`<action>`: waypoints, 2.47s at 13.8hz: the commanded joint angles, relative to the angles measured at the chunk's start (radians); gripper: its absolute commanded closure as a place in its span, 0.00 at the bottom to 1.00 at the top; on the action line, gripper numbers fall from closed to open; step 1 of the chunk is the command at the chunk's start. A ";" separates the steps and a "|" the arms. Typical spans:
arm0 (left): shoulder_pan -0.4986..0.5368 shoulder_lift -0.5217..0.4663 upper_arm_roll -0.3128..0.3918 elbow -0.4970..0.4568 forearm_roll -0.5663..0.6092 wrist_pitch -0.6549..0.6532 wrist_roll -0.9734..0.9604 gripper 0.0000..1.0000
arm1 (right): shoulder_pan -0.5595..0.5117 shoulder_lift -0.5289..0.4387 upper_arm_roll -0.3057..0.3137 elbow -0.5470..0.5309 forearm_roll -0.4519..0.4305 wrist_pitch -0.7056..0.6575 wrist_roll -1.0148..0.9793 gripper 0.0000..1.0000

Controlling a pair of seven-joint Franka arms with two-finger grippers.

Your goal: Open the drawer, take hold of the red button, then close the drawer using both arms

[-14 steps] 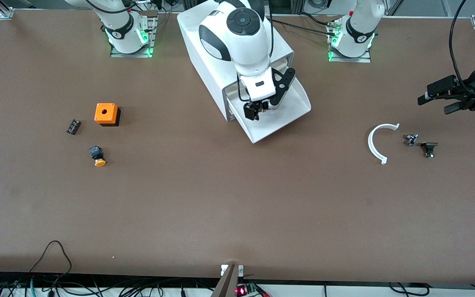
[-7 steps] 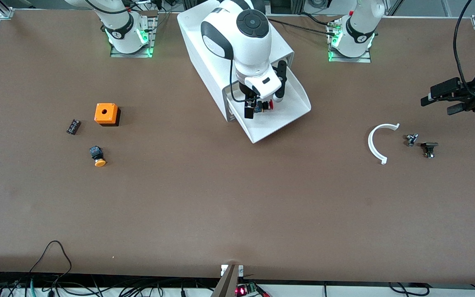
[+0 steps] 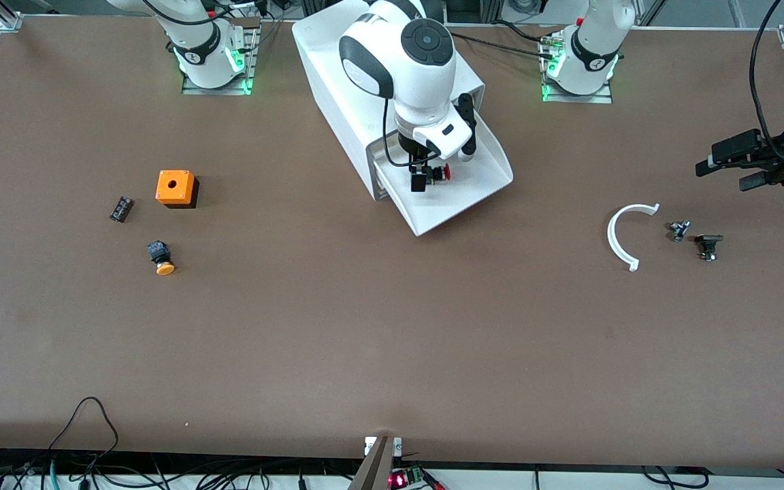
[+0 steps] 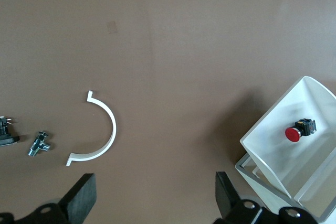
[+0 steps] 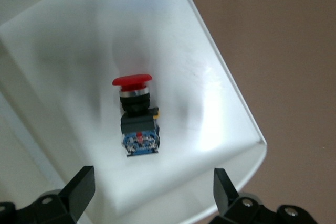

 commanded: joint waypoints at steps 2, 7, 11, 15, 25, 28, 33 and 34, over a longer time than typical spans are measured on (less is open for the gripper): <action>-0.008 0.015 -0.033 0.056 0.094 -0.021 -0.022 0.00 | 0.016 0.062 0.032 0.010 -0.006 -0.014 -0.007 0.00; -0.010 0.017 -0.144 0.082 0.262 -0.016 -0.166 0.00 | 0.016 0.074 0.033 0.013 -0.010 -0.013 -0.003 0.00; -0.008 0.023 -0.155 0.082 0.301 0.004 -0.201 0.00 | 0.013 0.089 0.033 0.027 -0.012 -0.013 -0.013 0.02; -0.008 0.023 -0.155 0.084 0.300 0.003 -0.203 0.00 | 0.013 0.138 0.024 0.120 -0.015 -0.018 -0.009 0.04; -0.008 0.021 -0.155 0.082 0.297 -0.001 -0.203 0.00 | 0.002 0.148 0.016 0.126 -0.006 -0.022 -0.010 0.01; -0.008 0.021 -0.155 0.082 0.295 -0.002 -0.204 0.00 | 0.002 0.167 0.016 0.130 -0.007 -0.011 -0.015 0.05; -0.008 0.023 -0.155 0.082 0.290 -0.004 -0.204 0.00 | 0.004 0.168 0.016 0.137 -0.016 -0.004 -0.019 0.57; -0.008 0.021 -0.155 0.082 0.290 -0.004 -0.204 0.00 | 0.004 0.168 0.016 0.139 -0.016 -0.011 -0.019 0.64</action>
